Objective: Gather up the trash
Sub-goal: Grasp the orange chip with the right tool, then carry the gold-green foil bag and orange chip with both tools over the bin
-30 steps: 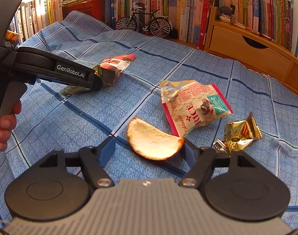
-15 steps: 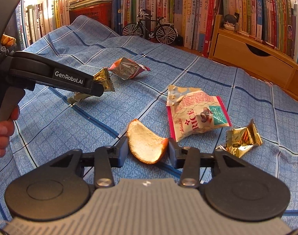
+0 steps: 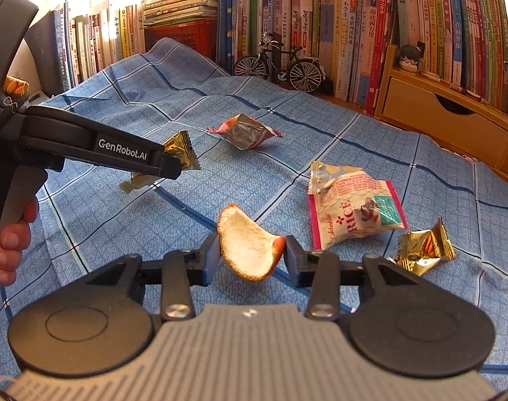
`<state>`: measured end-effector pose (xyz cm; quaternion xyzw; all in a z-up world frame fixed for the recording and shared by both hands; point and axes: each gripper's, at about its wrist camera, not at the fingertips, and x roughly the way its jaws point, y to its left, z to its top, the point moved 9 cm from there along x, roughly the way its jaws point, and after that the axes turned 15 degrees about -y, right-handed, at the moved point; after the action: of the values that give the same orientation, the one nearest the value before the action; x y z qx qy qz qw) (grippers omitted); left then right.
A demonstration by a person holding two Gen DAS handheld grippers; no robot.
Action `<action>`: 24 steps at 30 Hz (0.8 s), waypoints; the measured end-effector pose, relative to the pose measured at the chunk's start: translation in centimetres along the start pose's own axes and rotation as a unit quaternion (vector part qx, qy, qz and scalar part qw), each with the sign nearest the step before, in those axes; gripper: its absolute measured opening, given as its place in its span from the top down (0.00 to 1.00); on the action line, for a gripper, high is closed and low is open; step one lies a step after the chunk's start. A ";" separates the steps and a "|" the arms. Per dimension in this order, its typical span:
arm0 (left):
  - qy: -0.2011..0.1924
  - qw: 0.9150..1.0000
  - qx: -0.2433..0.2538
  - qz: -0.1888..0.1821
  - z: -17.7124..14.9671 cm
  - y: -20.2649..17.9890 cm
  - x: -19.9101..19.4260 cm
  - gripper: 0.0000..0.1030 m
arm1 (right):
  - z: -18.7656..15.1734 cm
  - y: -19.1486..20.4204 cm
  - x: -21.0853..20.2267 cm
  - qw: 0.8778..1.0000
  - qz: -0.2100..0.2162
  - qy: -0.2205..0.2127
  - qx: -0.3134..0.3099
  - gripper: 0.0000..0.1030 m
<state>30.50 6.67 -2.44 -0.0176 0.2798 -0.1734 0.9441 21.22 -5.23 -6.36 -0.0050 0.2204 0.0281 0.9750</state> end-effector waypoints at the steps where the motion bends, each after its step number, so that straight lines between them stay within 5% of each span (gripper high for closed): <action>1: -0.001 1.000 -0.002 0.004 -0.1 0.2 -0.4 0.59 | 0.0 0.2 -0.1 1.000 0.003 0.000 -0.001 0.55; 24: -0.029 0.985 -0.085 0.145 -4.0 7.4 -11.8 0.58 | -0.6 6.9 -2.9 0.991 0.128 -0.002 -0.045 0.55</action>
<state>21.41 17.84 -0.61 -0.0625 0.2658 -0.0100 0.9619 17.95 1.52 -5.66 -0.0203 0.2159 0.1627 0.9626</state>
